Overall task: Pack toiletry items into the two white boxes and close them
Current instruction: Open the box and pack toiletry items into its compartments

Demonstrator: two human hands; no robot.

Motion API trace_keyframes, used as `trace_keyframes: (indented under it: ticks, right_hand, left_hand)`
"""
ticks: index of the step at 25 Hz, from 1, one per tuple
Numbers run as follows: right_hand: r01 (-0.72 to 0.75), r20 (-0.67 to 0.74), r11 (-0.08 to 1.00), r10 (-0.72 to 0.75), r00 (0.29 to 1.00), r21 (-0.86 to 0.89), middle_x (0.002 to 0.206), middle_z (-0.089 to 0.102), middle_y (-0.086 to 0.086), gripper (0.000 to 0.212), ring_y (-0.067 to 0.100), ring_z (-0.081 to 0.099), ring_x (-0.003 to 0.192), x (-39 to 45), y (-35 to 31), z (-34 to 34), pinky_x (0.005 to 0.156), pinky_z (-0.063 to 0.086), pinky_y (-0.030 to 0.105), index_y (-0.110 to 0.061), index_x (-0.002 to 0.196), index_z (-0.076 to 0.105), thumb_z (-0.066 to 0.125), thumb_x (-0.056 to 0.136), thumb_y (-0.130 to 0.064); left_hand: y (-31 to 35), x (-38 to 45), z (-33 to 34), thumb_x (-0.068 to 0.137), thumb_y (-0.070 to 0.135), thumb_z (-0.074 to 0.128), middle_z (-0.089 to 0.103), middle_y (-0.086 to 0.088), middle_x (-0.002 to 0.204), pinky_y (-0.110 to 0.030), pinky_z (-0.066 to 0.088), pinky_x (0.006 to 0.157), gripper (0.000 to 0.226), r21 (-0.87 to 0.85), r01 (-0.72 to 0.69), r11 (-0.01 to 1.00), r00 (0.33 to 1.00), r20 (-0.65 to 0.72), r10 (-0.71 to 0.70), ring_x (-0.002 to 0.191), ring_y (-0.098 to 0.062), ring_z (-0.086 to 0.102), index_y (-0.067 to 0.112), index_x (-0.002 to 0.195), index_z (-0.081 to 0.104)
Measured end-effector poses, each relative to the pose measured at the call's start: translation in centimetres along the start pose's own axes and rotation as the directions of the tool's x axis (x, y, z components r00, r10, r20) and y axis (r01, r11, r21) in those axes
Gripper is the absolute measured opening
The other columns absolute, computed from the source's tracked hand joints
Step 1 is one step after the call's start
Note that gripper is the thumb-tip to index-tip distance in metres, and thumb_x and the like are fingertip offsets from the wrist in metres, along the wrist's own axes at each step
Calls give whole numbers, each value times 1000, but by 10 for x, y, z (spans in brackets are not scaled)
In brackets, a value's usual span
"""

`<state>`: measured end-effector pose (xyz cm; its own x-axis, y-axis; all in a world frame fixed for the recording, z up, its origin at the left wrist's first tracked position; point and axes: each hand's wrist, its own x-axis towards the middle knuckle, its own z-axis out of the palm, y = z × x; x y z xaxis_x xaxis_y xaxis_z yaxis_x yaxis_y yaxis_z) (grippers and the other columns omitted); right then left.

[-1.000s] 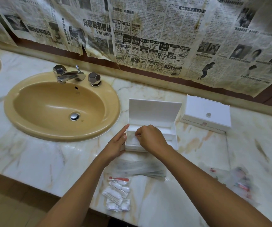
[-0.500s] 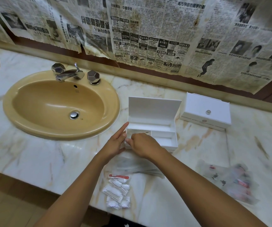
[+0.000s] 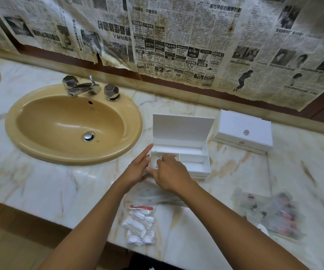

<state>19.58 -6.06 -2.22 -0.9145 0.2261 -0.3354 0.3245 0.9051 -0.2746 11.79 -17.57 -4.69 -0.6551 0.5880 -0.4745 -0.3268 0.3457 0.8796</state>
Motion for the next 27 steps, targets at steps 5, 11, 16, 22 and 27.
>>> trace_keyframes:
  ticks: [5, 11, 16, 22, 27]
  right_hand:
    - [-14, 56, 1000, 13, 998, 22, 131, 51, 13, 62, 28, 44, 122, 4, 0, 3, 95, 39, 41, -7, 124, 56, 28, 98, -56]
    - [209, -421, 977, -170, 891, 50, 97, 64, 8, 26, 26, 58, 92, -26, -3, 22, 76, 51, 42, -9, 99, 68, 50, 92, -27]
    - [339, -451, 941, -302, 840, 1, 94, 63, 2, 31, 20, 58, 85, -64, -18, 57, 70, 51, 32, -16, 100, 66, 44, 84, -30]
    - [417, -138, 907, -422, 896, -63, 126, 52, 8, 52, 27, 47, 111, -80, -23, 96, 87, 44, 43, -19, 128, 48, 51, 86, -50]
    - [457, -140, 879, -473, 870, -133, 134, 49, 9, 51, 28, 44, 117, -83, -21, 107, 90, 44, 44, -20, 127, 48, 48, 89, -53]
  left_hand:
    - [3, -2, 1, 106, 30, 35, 26, -24, 150, -17, 51, 75, 42, 10, 16, 1000, 1000, -3, -16, 104, -8, 63, 55, 138, 42]
    - [0, 0, -1, 105, 34, 35, 53, -5, 93, -19, 51, 76, 40, 39, 28, 999, 1000, -8, -28, 103, -16, 52, 65, 130, 42]
    - [-2, 0, 1, 105, 36, 37, 52, 6, 97, -19, 48, 76, 39, 54, 32, 998, 999, -24, -31, 101, -5, 53, 64, 131, 42]
    - [-2, 0, 1, 104, 37, 38, 56, 9, 122, -26, 47, 91, 39, 41, 40, 998, 999, -23, -39, 123, -9, 50, 63, 132, 42]
    - [-3, 0, 1, 104, 38, 37, 53, 8, 136, -31, 46, 100, 39, 32, 31, 999, 999, -12, -31, 128, -10, 48, 64, 132, 41]
